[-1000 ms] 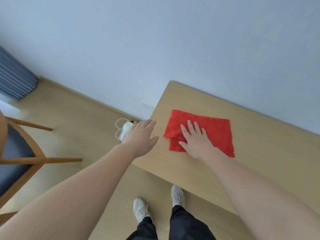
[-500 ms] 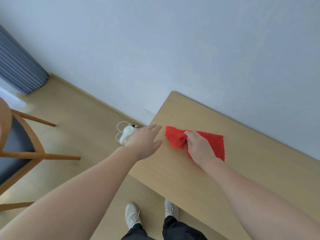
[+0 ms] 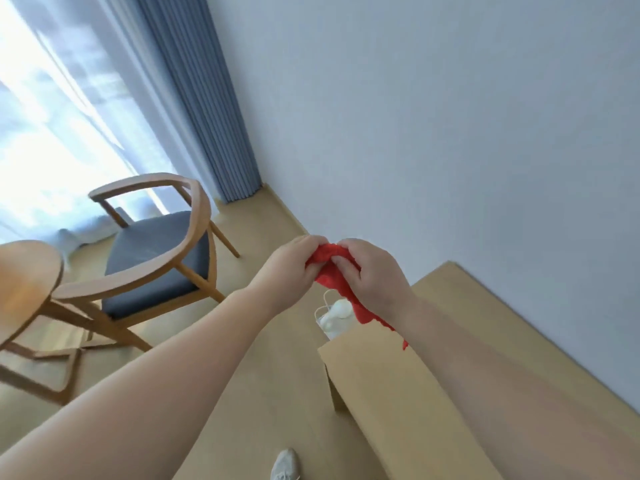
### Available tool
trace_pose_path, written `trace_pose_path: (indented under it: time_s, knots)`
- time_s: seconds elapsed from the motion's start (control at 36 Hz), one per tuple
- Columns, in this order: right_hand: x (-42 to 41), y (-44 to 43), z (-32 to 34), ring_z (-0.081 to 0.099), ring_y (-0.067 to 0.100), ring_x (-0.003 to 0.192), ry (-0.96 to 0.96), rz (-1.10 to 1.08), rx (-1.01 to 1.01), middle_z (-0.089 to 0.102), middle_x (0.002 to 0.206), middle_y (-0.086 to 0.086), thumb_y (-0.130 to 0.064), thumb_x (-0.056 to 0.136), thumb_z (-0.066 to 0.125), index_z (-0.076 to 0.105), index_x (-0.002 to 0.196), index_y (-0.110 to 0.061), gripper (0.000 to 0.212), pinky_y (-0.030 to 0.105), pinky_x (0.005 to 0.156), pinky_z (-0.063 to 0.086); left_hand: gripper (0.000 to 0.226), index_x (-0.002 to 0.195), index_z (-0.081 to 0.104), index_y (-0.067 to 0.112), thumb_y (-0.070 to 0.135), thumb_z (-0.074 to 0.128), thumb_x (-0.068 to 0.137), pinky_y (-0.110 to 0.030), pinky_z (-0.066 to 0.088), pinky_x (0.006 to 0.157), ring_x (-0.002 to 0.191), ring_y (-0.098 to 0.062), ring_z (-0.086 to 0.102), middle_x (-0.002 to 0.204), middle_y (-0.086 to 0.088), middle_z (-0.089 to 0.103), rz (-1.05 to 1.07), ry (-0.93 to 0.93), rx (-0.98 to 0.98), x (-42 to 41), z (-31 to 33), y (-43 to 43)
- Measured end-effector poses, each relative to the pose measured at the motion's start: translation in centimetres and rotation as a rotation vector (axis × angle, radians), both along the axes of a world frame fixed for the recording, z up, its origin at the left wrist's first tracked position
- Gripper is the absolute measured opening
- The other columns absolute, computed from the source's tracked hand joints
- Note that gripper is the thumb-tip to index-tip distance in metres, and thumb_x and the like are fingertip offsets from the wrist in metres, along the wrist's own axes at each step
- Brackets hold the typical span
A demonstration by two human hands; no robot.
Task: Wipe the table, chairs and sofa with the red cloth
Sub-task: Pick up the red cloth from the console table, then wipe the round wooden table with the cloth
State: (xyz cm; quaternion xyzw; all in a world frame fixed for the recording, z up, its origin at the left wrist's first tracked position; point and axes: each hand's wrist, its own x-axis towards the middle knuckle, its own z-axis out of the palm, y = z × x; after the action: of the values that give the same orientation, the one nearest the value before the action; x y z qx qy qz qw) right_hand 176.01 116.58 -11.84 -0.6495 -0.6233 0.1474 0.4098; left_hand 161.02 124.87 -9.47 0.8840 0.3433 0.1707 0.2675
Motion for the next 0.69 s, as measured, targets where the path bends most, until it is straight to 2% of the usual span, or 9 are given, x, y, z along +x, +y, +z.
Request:
trace_pose_path:
  time_s: [0.08, 0.17, 0.28, 0.39, 0.44, 0.56, 0.58, 0.64, 0.69]
  knots:
    - [-3.1, 1.9, 0.8, 0.055, 0.007, 0.079, -0.122, 0.171, 0.018, 0.061, 0.087, -0.011, -0.049, 0.091, 0.039, 0.060, 0.106, -0.021, 0.038, 0.023, 0.070, 0.045, 0.017, 0.103, 0.062, 0.023, 0.013, 0.057, 0.090, -0.026, 0.046, 0.079, 0.083, -0.005, 0.053, 0.087, 0.015, 0.056, 0.093, 0.012, 0.054, -5.1, 1.7, 0.3]
    - [-6.8, 3.3, 1.8, 0.058, 0.013, 0.078, -0.225, 0.306, 0.039, 0.063, 0.089, -0.006, -0.048, 0.091, 0.037, 0.058, 0.115, -0.024, 0.040, 0.029, 0.069, 0.048, 0.018, 0.104, 0.064, 0.024, 0.015, 0.061, 0.089, -0.024, 0.049, 0.078, 0.084, -0.004, 0.057, 0.087, 0.014, 0.060, 0.196, 0.021, 0.054, -10.3, 3.0, -0.2]
    - [-12.9, 5.0, 2.9, 0.056, 0.013, 0.068, -0.277, 0.406, 0.109, 0.064, 0.080, -0.008, -0.046, 0.095, 0.031, 0.062, 0.104, -0.023, 0.041, 0.027, 0.060, 0.043, 0.013, 0.099, 0.064, 0.027, 0.019, 0.064, 0.089, -0.025, 0.052, 0.077, 0.082, -0.004, 0.059, 0.085, 0.013, 0.062, 0.295, 0.004, 0.064, -16.9, 3.7, -1.0]
    - [-19.8, 6.6, 3.7, 0.060, 0.018, 0.070, -0.319, 0.500, 0.115, 0.066, 0.079, -0.004, -0.050, 0.097, 0.023, 0.062, 0.100, -0.020, 0.050, 0.037, 0.063, 0.049, 0.013, 0.095, 0.064, 0.022, 0.013, 0.066, 0.086, -0.026, 0.051, 0.074, 0.076, -0.010, 0.060, 0.080, 0.015, 0.059, 0.403, -0.045, 0.083, -23.9, 4.2, -2.3]
    - [-23.4, 7.1, 4.0, 0.060, 0.019, 0.070, -0.329, 0.551, 0.123, 0.066, 0.081, -0.003, -0.049, 0.097, 0.022, 0.062, 0.101, -0.020, 0.050, 0.038, 0.064, 0.050, 0.015, 0.096, 0.064, 0.019, 0.009, 0.067, 0.084, -0.024, 0.050, 0.072, 0.074, -0.008, 0.059, 0.079, 0.019, 0.058, 0.468, -0.079, 0.093, -27.6, 4.3, -2.9]
    - [-30.6, 7.7, 4.7, 0.059, 0.013, 0.073, -0.304, 0.653, 0.129, 0.066, 0.084, -0.005, -0.042, 0.099, 0.031, 0.063, 0.101, -0.021, 0.038, 0.030, 0.067, 0.049, 0.024, 0.102, 0.064, 0.016, 0.007, 0.069, 0.081, -0.009, 0.040, 0.071, 0.074, 0.004, 0.055, 0.081, 0.019, 0.055, 0.589, -0.069, 0.103, -35.1, 4.3, -3.9]
    - [-32.4, 7.7, 4.8, 0.059, 0.013, 0.074, -0.297, 0.672, 0.129, 0.067, 0.085, -0.004, -0.040, 0.099, 0.033, 0.063, 0.101, -0.020, 0.037, 0.028, 0.067, 0.047, 0.029, 0.107, 0.062, 0.016, 0.007, 0.070, 0.081, -0.011, 0.042, 0.073, 0.074, 0.003, 0.056, 0.084, 0.015, 0.058, 0.616, -0.070, 0.086, -37.0, 4.2, -4.1]
    - [-36.0, 7.9, 5.0, 0.058, 0.012, 0.077, -0.304, 0.709, 0.128, 0.068, 0.089, -0.003, -0.040, 0.098, 0.033, 0.064, 0.103, -0.020, 0.038, 0.024, 0.069, 0.042, 0.036, 0.115, 0.059, 0.017, 0.008, 0.070, 0.081, -0.027, 0.050, 0.079, 0.079, -0.008, 0.060, 0.095, 0.005, 0.062, 0.657, -0.081, 0.048, -40.6, 4.1, -4.6]
    - [-39.4, 8.1, 5.2, 0.060, 0.014, 0.083, -0.334, 0.751, 0.117, 0.068, 0.094, -0.001, -0.037, 0.100, 0.035, 0.064, 0.106, -0.019, 0.035, 0.024, 0.075, 0.044, 0.037, 0.115, 0.058, 0.016, 0.008, 0.070, 0.081, -0.035, 0.051, 0.080, 0.081, -0.017, 0.061, 0.098, 0.003, 0.062, 0.700, -0.067, 0.050, -43.9, 4.1, -4.9]
